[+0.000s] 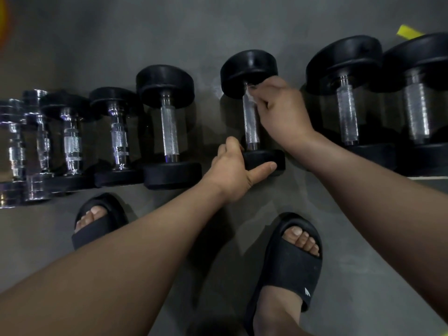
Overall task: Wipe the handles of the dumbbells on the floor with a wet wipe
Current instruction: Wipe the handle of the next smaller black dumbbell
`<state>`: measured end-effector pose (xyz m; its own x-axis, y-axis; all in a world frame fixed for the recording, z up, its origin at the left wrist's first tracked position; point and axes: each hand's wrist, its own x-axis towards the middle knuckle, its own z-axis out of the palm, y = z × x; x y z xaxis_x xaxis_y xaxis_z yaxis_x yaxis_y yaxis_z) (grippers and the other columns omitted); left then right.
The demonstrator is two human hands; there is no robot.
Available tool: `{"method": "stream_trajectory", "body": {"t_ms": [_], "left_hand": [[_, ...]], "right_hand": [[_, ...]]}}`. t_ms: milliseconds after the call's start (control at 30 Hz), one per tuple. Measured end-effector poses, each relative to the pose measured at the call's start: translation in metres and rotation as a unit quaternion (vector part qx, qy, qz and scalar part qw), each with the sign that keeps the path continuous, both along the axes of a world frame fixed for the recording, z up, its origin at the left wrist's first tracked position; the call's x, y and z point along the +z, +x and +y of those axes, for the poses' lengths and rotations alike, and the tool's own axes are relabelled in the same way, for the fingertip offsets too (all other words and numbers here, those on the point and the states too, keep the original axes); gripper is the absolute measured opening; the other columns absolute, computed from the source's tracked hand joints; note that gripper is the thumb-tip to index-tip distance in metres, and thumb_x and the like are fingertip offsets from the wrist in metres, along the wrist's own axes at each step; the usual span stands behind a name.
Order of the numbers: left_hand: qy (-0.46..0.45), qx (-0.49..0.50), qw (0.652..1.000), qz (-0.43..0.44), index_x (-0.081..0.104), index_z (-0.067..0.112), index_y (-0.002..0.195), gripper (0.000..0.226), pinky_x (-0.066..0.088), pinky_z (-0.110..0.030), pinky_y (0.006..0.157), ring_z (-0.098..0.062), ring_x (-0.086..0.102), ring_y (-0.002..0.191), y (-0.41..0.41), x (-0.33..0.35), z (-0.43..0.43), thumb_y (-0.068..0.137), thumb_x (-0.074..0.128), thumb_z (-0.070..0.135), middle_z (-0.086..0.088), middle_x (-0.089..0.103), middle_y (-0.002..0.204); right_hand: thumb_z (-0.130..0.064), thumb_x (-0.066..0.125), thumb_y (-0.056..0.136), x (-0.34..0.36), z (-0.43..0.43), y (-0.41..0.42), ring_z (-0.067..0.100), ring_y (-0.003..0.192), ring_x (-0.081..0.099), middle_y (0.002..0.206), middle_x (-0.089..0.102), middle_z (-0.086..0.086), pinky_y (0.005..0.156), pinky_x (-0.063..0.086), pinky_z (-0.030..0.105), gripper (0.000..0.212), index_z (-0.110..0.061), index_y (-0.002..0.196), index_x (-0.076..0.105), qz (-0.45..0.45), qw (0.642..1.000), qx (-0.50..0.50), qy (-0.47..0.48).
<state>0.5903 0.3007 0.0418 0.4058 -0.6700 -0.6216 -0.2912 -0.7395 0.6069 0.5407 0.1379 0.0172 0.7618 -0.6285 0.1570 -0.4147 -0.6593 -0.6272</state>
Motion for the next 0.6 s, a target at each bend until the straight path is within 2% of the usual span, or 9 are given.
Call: {"method": "stream_trajectory", "body": {"t_ms": [100, 300, 433, 500, 600], "left_hand": [[-0.003, 0.001, 1.0, 0.0, 0.037, 0.019, 0.113, 0.072, 0.048, -0.046, 0.102, -0.029, 0.052, 0.117, -0.001, -0.001, 0.0, 0.076, 0.072, 0.068, -0.005, 0.044, 0.123], [0.0, -0.006, 1.0, -0.009, 0.037, 0.019, 0.114, 0.071, 0.048, -0.047, 0.102, -0.03, 0.051, 0.118, -0.004, -0.001, -0.002, 0.077, 0.071, 0.069, -0.005, 0.044, 0.124], [-0.004, -0.003, 1.0, -0.004, 0.037, 0.02, 0.111, 0.069, 0.049, -0.047, 0.101, -0.029, 0.052, 0.116, 0.0, -0.003, 0.0, 0.076, 0.072, 0.069, -0.004, 0.044, 0.122], [-0.011, 0.004, 1.0, -0.006, 0.037, 0.02, 0.109, 0.068, 0.049, -0.047, 0.1, -0.029, 0.053, 0.115, -0.001, -0.003, 0.002, 0.076, 0.072, 0.068, -0.004, 0.044, 0.119], [-0.012, 0.003, 1.0, -0.01, 0.036, 0.021, 0.11, 0.069, 0.049, -0.048, 0.099, -0.029, 0.052, 0.116, -0.004, -0.002, 0.0, 0.076, 0.071, 0.07, -0.004, 0.044, 0.12]], "right_hand": [[-0.016, 0.062, 0.097, -0.004, -0.002, -0.007, 0.014, 0.084, 0.064, 0.094, 0.066, 0.003, 0.077, 0.046, 0.018, 0.018, -0.008, 0.098, 0.078, 0.0, 0.999, -0.04, 0.021], [-0.016, 0.06, 0.096, 0.001, -0.002, 0.004, 0.012, 0.092, 0.064, 0.103, 0.065, 0.0, 0.083, 0.05, 0.02, 0.019, -0.01, 0.103, 0.077, -0.019, 0.999, -0.032, 0.027], [-0.008, 0.065, 0.092, 0.001, 0.009, -0.013, 0.01, 0.09, 0.065, 0.1, 0.066, 0.001, 0.084, 0.048, 0.014, 0.016, -0.008, 0.101, 0.078, -0.018, 0.999, 0.002, 0.047], [-0.005, 0.066, 0.091, 0.002, 0.009, -0.019, 0.013, 0.091, 0.066, 0.1, 0.067, 0.004, 0.085, 0.05, 0.017, 0.016, -0.006, 0.101, 0.079, -0.025, 0.998, 0.033, 0.044], [-0.007, 0.063, 0.092, 0.005, -0.004, -0.006, 0.018, 0.094, 0.066, 0.103, 0.067, 0.006, 0.088, 0.054, 0.031, 0.019, -0.007, 0.103, 0.078, -0.01, 0.999, 0.02, 0.027]]}}
